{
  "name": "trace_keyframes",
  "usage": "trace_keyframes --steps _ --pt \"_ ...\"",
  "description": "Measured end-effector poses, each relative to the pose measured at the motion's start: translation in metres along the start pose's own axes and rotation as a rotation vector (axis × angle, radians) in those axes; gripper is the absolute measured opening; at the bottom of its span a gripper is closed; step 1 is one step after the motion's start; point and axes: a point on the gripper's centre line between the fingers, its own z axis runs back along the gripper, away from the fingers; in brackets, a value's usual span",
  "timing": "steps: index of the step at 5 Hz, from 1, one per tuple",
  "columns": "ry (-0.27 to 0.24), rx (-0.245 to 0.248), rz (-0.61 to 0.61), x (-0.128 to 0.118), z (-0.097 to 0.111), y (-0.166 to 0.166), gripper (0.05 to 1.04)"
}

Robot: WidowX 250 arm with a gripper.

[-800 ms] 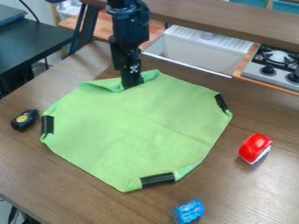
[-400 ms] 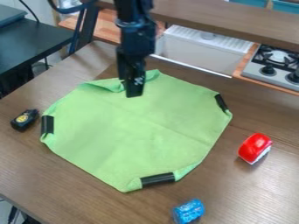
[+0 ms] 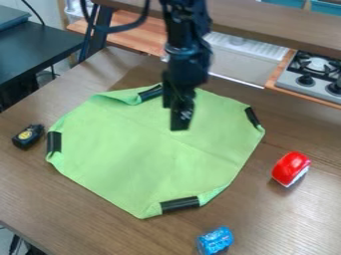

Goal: Put the blue figure at the bottom edge the cloth

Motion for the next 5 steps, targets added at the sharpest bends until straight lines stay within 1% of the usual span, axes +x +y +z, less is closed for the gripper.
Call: trace_keyframes --steps 1,2,3,4,5 --pt "0.006 -0.018 -0.075 0.022 -0.012 -0.040 0.999" --pt "0.025 -0.036 -0.151 0.032 -0.024 -0.077 0.999" --pt "-0.006 -0.047 -0.215 0.041 -0.018 -0.117 1.000" --pt "-0.027 -0.039 -0.254 0.038 -0.013 -0.142 1.000" --pt "-0.049 -0.030 -0.279 0.032 -0.006 -0.160 0.999"
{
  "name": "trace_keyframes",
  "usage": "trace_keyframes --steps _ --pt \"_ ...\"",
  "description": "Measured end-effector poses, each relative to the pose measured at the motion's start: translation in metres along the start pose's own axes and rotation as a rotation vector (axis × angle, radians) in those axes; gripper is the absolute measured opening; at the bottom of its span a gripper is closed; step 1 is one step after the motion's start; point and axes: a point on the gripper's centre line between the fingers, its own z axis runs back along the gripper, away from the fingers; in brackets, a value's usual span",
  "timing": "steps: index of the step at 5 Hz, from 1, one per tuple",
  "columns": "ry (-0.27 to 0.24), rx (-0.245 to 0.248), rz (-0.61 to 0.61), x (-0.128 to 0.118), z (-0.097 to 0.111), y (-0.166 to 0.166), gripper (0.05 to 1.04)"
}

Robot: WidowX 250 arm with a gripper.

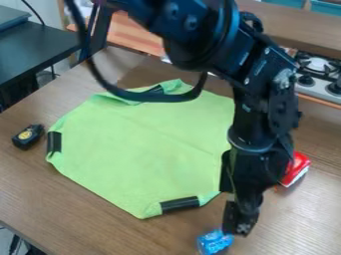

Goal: Put the blue figure at the bottom edge the cloth

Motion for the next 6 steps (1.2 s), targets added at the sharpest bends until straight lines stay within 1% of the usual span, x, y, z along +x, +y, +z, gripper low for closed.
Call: trace_keyframes --steps 2,3,4,5,6 --pt "0.004 0.006 0.025 -0.012 -0.010 -0.009 1.000" --pt "-0.010 0.007 0.037 -0.012 -0.013 -0.010 1.000" --pt "-0.040 0.026 0.071 -0.010 -0.017 -0.011 1.000" --pt "-0.020 0.018 0.099 -0.007 -0.035 -0.016 0.952" --pt "0.001 0.005 0.122 -0.006 -0.048 -0.017 0.670"
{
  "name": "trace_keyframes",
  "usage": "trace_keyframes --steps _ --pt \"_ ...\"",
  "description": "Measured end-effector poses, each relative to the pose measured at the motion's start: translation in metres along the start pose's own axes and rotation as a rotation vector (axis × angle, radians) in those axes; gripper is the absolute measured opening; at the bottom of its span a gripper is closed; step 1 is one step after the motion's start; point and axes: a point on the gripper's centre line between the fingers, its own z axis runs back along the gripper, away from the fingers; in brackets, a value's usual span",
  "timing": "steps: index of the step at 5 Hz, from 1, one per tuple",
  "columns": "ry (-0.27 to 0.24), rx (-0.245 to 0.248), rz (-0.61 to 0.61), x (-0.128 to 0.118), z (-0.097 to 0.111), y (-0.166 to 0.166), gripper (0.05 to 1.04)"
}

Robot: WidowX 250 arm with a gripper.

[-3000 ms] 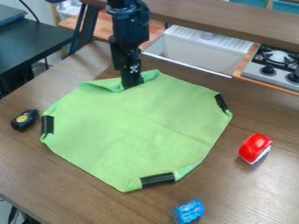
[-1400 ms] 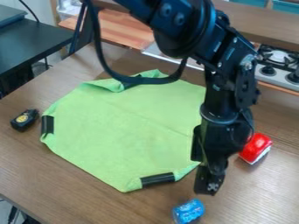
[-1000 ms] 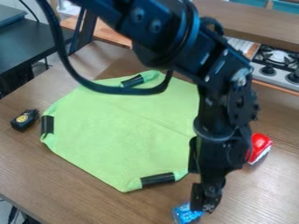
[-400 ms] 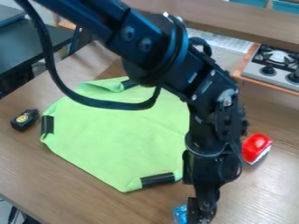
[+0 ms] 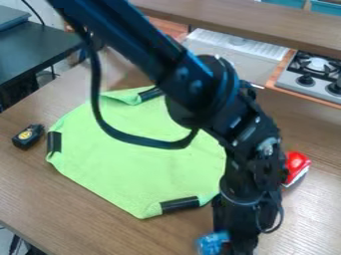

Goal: Put the blue figure at the bottom edge the cloth

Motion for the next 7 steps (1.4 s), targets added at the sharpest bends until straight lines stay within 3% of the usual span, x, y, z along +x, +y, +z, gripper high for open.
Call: trace_keyframes --steps 1,3,4,5,7 --pt "0.000 -0.003 0.016 0.002 -0.002 0.000 0.410" --pt "0.020 -0.037 0.012 -0.010 -0.001 0.011 0.399" --pt "0.005 -0.042 -0.005 -0.016 0.012 0.034 0.399" --pt "0.012 -0.027 -0.064 -0.017 0.021 0.050 0.398" --pt "-0.003 -0.010 -0.066 -0.033 0.034 0.087 0.399"
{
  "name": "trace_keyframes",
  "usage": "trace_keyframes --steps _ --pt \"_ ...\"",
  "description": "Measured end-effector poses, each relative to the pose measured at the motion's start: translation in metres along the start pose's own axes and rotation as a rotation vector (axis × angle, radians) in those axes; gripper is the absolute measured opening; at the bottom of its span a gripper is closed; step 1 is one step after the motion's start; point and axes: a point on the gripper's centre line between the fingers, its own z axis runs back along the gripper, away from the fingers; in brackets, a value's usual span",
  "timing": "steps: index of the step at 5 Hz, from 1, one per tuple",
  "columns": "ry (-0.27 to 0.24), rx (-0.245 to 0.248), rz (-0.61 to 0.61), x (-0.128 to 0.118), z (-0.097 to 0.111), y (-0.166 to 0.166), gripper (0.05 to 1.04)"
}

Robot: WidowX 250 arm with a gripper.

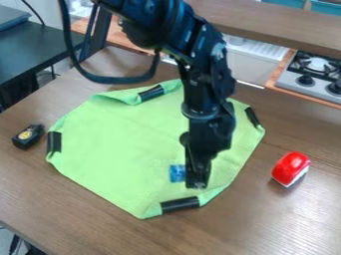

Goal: Put the blue figure at the bottom edge the cloth

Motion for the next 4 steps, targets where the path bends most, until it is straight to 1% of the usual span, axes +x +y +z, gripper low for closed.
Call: trace_keyframes --steps 2,3,4 --pt "0.002 0.038 0.022 -0.014 0.004 0.023 0.398" --pt "0.003 0.070 0.077 -0.021 0.008 0.053 0.398" --pt "0.013 0.076 0.141 -0.028 0.004 0.076 0.398"
